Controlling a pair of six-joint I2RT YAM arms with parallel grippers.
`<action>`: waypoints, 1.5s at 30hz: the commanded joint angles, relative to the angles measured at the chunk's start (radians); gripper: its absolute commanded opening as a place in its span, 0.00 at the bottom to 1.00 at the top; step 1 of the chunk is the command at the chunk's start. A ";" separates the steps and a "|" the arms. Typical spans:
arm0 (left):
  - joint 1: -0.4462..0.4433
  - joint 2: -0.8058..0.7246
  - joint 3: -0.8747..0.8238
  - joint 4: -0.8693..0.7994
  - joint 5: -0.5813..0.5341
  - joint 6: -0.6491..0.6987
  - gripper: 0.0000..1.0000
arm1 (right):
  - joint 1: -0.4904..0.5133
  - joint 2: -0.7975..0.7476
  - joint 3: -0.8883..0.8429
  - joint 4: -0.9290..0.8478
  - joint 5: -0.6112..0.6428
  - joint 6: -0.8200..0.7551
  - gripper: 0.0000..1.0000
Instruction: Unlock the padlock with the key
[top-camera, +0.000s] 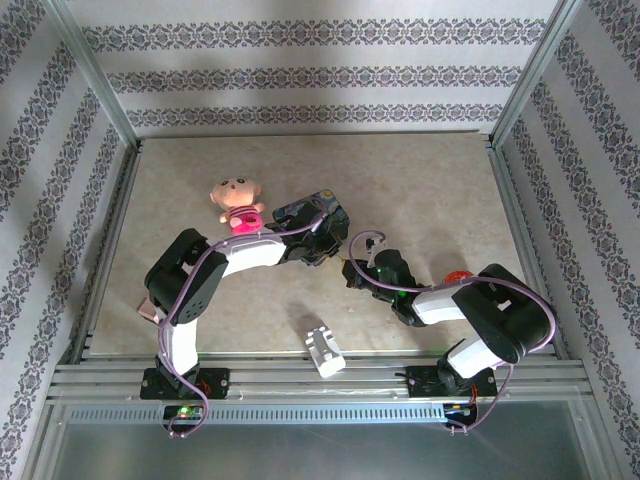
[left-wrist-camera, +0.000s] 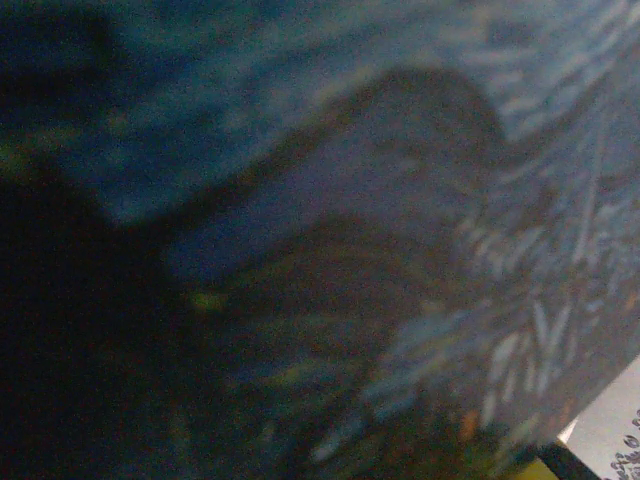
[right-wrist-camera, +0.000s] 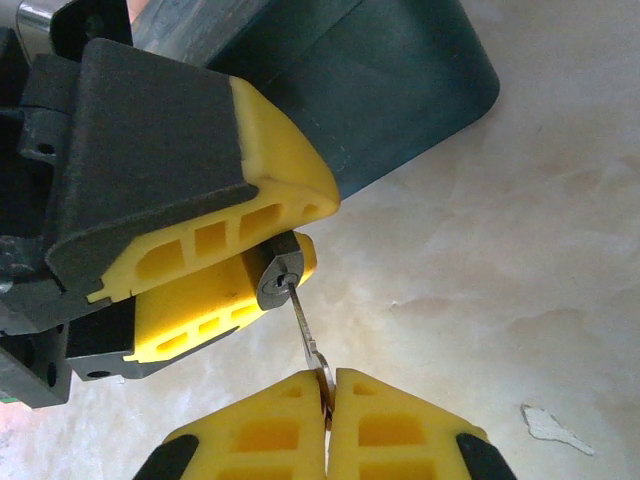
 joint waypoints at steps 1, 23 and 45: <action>-0.004 0.031 0.006 0.006 0.080 -0.068 0.00 | 0.010 0.006 0.021 0.041 -0.013 -0.008 0.00; -0.007 0.034 0.004 0.016 0.091 -0.070 0.00 | 0.011 0.031 0.051 0.082 0.017 -0.002 0.00; -0.015 0.042 0.016 0.016 0.113 -0.054 0.00 | 0.007 0.088 0.072 0.120 0.014 0.008 0.00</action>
